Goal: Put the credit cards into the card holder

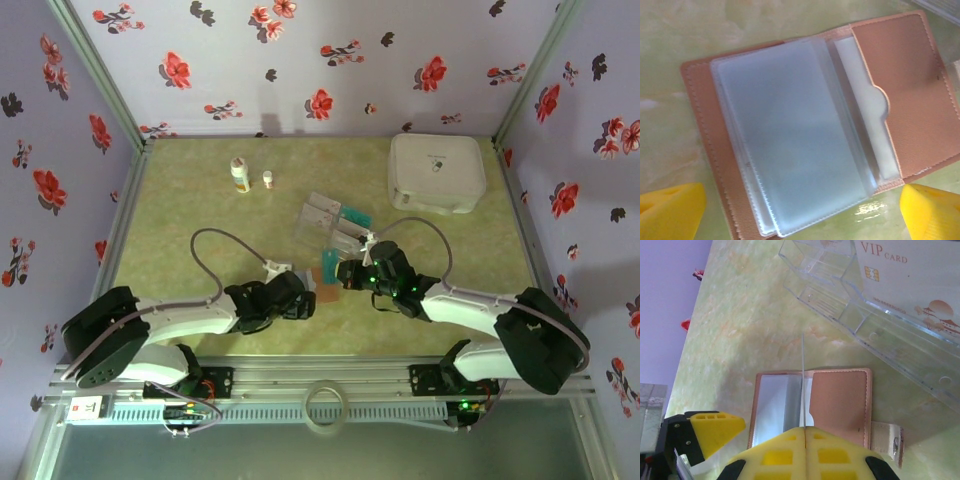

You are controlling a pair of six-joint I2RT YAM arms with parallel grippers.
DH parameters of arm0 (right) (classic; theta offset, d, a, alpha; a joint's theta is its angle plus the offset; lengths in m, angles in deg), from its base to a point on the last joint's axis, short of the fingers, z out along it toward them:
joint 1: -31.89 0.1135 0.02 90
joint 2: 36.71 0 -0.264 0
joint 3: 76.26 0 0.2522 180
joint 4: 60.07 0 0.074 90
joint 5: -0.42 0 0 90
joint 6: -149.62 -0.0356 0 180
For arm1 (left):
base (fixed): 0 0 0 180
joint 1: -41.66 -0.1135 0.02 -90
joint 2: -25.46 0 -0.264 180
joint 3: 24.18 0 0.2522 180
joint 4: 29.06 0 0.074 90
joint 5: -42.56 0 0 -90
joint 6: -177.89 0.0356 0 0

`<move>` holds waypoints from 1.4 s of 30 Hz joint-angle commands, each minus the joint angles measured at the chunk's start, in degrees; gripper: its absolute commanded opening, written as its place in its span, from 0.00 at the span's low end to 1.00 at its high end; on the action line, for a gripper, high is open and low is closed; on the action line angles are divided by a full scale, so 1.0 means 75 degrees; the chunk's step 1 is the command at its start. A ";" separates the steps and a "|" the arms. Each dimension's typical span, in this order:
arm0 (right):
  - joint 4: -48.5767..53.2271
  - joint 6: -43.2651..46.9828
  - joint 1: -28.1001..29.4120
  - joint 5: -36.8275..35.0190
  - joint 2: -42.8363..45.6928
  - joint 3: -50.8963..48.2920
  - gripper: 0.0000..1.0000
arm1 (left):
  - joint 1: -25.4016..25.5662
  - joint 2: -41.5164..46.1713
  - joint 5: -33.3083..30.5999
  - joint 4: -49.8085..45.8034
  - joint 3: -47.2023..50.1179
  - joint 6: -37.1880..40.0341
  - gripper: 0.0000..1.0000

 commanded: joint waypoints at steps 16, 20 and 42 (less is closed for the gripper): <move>-0.0808 -0.0173 -0.0002 0.0534 -0.0583 0.0061 0.00 | -0.1171 0.0493 -0.0055 -0.0556 -0.0001 0.1095 1.00; -0.0950 -0.0228 0.0050 0.0540 -0.0727 0.0072 0.00 | -0.1194 0.0491 -0.0023 -0.0491 0.0088 0.1108 1.00; -0.1419 -0.0393 0.0245 0.0604 -0.1244 0.0155 0.00 | -0.1241 0.0348 -0.0272 -0.0600 0.0524 0.0828 1.00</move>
